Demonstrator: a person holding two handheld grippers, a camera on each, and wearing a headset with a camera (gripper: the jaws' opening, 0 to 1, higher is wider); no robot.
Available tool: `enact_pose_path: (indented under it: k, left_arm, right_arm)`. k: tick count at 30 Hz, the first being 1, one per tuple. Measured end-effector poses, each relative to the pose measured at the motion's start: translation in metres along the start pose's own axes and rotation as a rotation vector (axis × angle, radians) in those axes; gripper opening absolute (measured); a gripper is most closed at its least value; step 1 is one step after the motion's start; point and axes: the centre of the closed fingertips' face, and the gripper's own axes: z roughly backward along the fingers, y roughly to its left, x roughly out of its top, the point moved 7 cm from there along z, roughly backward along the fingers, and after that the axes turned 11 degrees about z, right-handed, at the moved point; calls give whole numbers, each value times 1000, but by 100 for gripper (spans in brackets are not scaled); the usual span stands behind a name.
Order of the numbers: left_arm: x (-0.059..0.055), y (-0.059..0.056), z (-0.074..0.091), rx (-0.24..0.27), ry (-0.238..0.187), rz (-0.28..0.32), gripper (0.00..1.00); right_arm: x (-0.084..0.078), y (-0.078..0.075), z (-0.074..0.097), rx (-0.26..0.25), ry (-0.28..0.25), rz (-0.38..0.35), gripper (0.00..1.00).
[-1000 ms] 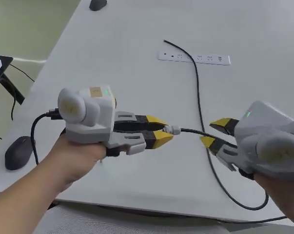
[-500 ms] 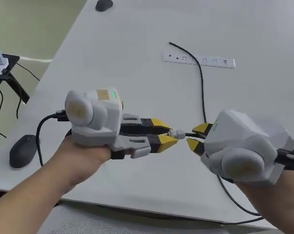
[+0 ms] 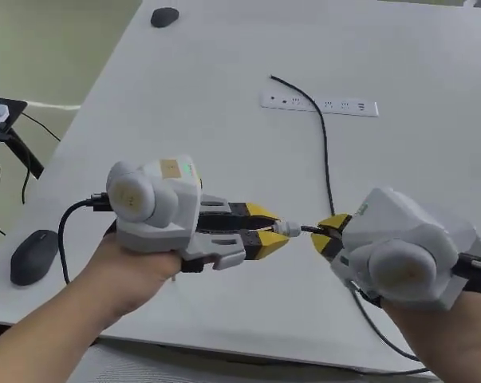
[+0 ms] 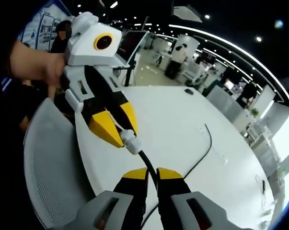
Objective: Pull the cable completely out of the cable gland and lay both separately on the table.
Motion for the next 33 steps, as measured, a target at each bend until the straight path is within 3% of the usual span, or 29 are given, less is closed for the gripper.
enact_pose_path:
  k: [6,15,20,23,28,33]
  left_arm:
    - [2,-1,0,0,-2,-5,15]
    - [3,-3,-1,4,3,-18,15]
    - [2,-5,-3,7,10,-35,15]
    - [3,-7,-4,-2,2,-24,15]
    - [3,-8,-5,-2,-3,-32,15]
    - [2,-9,-5,-7,1,-34,15]
  right_arm:
    - [-9,-3,0,-14,-9,-47,1]
    - [-32,-10,2,-48,-1,-215,1]
    - [-45,-10,0,-66,14,-247,1]
    - [-52,-9,-1,-72,-11,-339,1]
    - [-63,-10,-2,-96,-5,-358,1]
    - [-74,-9,-5,-84,15,-424,1]
